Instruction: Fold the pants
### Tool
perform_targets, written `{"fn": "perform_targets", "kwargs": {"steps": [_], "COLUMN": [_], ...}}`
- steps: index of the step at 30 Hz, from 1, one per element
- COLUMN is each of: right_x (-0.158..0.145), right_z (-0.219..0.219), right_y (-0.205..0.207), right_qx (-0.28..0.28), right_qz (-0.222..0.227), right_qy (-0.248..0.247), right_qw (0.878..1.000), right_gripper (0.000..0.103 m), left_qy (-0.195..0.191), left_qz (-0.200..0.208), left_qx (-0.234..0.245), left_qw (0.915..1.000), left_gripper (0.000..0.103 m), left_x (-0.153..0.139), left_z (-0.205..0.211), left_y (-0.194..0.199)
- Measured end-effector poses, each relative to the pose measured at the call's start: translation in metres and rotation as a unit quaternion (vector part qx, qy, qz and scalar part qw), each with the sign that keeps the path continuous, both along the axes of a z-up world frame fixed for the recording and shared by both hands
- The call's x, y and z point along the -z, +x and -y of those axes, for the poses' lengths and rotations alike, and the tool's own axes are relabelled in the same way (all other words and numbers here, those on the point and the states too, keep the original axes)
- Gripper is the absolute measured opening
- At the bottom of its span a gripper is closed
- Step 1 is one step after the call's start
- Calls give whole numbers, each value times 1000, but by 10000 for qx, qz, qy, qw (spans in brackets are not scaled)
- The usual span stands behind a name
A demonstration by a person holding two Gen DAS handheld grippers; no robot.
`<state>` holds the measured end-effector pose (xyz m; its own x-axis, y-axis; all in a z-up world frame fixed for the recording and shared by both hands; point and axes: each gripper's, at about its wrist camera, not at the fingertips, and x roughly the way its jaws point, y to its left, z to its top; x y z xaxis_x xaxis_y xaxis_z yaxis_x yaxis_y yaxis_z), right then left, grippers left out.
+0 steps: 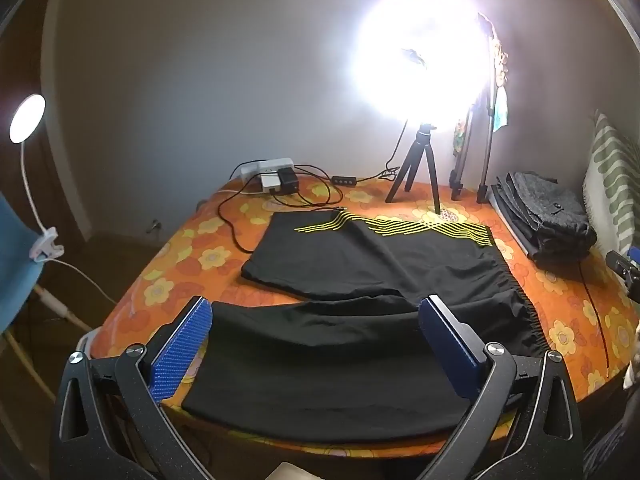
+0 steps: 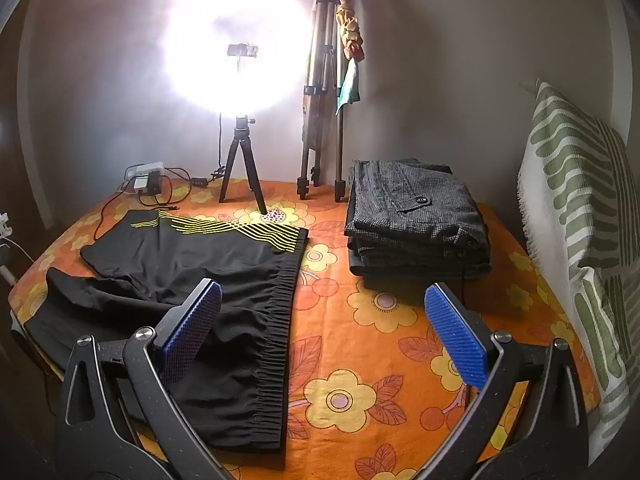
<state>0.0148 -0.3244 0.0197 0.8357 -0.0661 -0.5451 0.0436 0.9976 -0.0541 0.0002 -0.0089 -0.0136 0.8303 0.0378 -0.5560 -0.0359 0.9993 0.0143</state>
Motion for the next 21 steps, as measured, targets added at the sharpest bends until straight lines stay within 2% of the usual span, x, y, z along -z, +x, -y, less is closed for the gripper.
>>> {"fn": "perform_targets", "kwargs": {"steps": [21], "right_x": [-7], "right_z": [1], "right_y": [-3], "right_qx": [35], "right_qz": [82], "right_qy": [9], "right_qw": [10000], "right_gripper": [103], "left_qy": [-21], "left_qz": [66], "left_qx": [84], "left_qw": [9999], "left_gripper": [103], "left_x": [-7], "left_z": [-5], "left_y": [3]}}
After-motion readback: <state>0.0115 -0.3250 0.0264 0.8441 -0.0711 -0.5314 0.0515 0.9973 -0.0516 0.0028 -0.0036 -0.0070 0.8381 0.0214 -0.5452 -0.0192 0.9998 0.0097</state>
